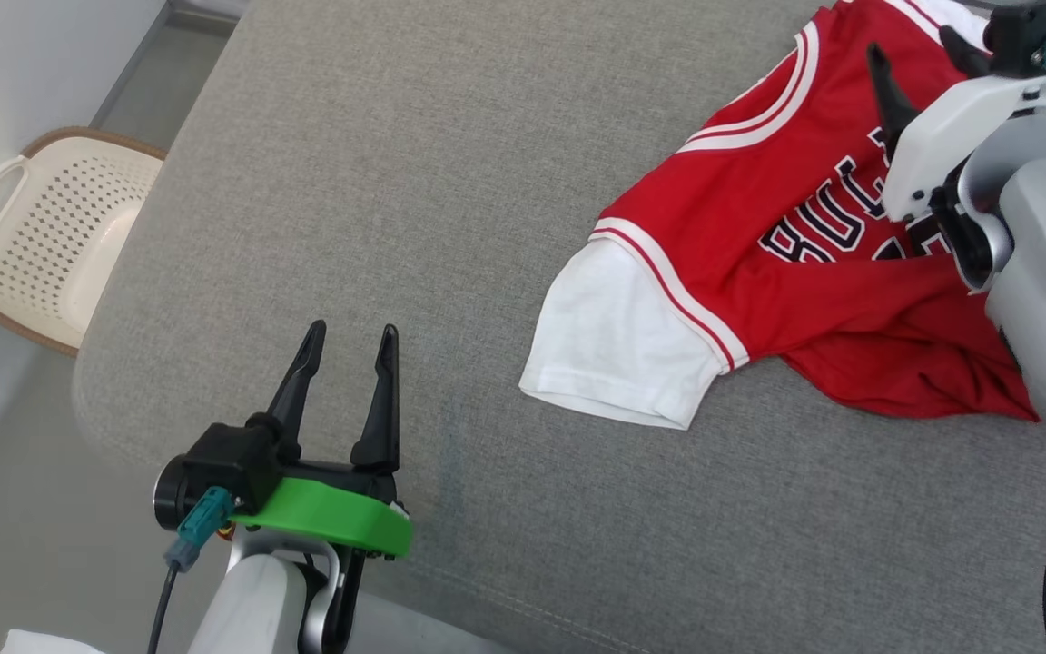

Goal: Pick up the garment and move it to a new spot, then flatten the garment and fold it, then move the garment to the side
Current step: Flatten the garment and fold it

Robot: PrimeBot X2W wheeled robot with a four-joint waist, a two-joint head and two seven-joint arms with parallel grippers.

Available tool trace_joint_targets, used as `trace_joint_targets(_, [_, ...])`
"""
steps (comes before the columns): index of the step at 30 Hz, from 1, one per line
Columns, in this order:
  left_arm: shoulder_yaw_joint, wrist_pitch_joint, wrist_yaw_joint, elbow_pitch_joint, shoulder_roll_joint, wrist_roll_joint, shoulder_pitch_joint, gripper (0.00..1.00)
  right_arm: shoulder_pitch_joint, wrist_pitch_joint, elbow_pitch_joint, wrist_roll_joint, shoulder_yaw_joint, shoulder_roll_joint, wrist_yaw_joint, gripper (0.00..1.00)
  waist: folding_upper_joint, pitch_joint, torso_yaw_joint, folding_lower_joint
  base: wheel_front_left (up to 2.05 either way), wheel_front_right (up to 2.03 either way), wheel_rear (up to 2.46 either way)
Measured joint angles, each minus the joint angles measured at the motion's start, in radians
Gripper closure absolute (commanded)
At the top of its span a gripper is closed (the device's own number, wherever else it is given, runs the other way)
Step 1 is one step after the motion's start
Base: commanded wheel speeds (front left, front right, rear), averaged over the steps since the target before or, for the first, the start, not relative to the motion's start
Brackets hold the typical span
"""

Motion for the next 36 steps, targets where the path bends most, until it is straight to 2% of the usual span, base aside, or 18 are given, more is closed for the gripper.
trace_joint_targets(3, [0.019,0.0,-0.011,0.012,-0.001,0.026,0.011,0.0,0.043,-0.028,-0.022,0.043,0.024,0.011,0.0,0.0,0.0,-0.014,-0.025,0.0,0.0,0.0,0.0])
trace_joint_targets(8, [0.057,0.0,-0.023,0.021,-0.001,0.054,0.037,0.0,0.132,-0.088,-0.094,0.109,0.039,-0.016,0.0,0.0,0.0,-0.062,-0.084,0.0,0.0,0.0,0.0])
trace_joint_targets(13, [0.093,0.0,-0.03,0.028,0.004,0.077,0.072,0.0,0.235,-0.113,-0.201,0.166,0.012,-0.049,0.0,0.0,0.0,-0.122,-0.155,0.0,0.0,0.0,0.0])
trace_joint_targets(17, [0.115,0.0,-0.033,0.027,0.006,0.084,0.098,0.0,0.334,-0.117,-0.287,0.192,-0.04,-0.074,0.0,0.0,0.0,-0.168,-0.21,-0.0001,0.0,0.0,0.0])
trace_joint_targets(22, [0.14,0.0,-0.034,0.012,0.006,0.095,0.126,0.0,0.492,-0.117,-0.422,0.174,-0.167,-0.084,0.0,0.0,0.0,-0.22,-0.271,-0.0001,0.0,0.0,0.0])
trace_joint_targets(29, [0.165,-0.001,-0.034,-0.003,0.005,0.099,0.16,0.0,0.75,-0.117,-0.612,0.083,-0.362,-0.004,0.0,0.0,0.0001,-0.27,-0.338,-0.0001,0.0,0.0,0.0])
trace_joint_targets(33, [0.165,-0.001,-0.037,-0.007,0.004,0.101,0.161,0.0,0.838,-0.117,-0.641,0.063,-0.396,0.04,0.0,0.0,0.0,-0.286,-0.361,-0.0001,0.0,0.0,0.0])
trace_joint_targets(36, [0.161,-0.001,-0.041,-0.007,0.003,0.101,0.16,0.0,0.847,-0.101,-0.636,0.055,-0.398,0.047,0.0,0.0,0.0,-0.29,-0.369,-0.0001,0.0,0.0,0.0])
